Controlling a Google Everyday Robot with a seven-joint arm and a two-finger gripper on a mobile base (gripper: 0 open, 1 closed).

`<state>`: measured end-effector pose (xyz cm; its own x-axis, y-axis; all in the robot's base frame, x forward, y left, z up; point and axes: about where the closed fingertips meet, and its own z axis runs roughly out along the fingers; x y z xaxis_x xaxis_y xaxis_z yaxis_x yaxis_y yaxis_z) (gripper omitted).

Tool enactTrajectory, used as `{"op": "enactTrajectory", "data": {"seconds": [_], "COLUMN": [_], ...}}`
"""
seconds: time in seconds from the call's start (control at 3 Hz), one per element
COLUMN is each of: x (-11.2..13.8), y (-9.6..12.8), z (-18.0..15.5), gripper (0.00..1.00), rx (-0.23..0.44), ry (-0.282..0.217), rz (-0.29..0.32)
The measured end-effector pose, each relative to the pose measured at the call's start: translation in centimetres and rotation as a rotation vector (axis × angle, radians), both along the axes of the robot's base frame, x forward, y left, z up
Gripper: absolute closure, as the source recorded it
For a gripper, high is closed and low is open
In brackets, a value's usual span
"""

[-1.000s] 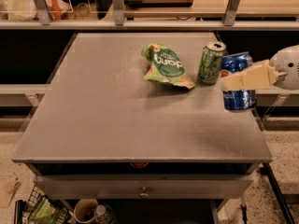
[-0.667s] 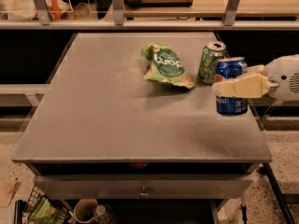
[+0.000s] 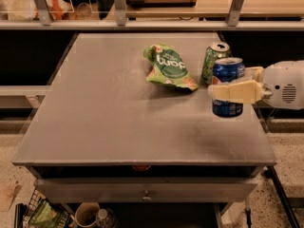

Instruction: Place pepsi can upright

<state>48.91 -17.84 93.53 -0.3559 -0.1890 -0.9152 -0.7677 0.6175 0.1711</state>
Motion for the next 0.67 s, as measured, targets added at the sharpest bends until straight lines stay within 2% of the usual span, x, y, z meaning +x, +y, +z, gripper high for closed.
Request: {"op": "enactTrajectory", "data": {"seconds": [0.33, 0.67], "x": [-0.1, 0.2], "y": [0.1, 0.2], "z": [0.0, -1.1], "gripper": [1.0, 1.0], "rx": [0.001, -0.019], "ry": [0.004, -0.035], "rz": [0.003, -0.029]}}
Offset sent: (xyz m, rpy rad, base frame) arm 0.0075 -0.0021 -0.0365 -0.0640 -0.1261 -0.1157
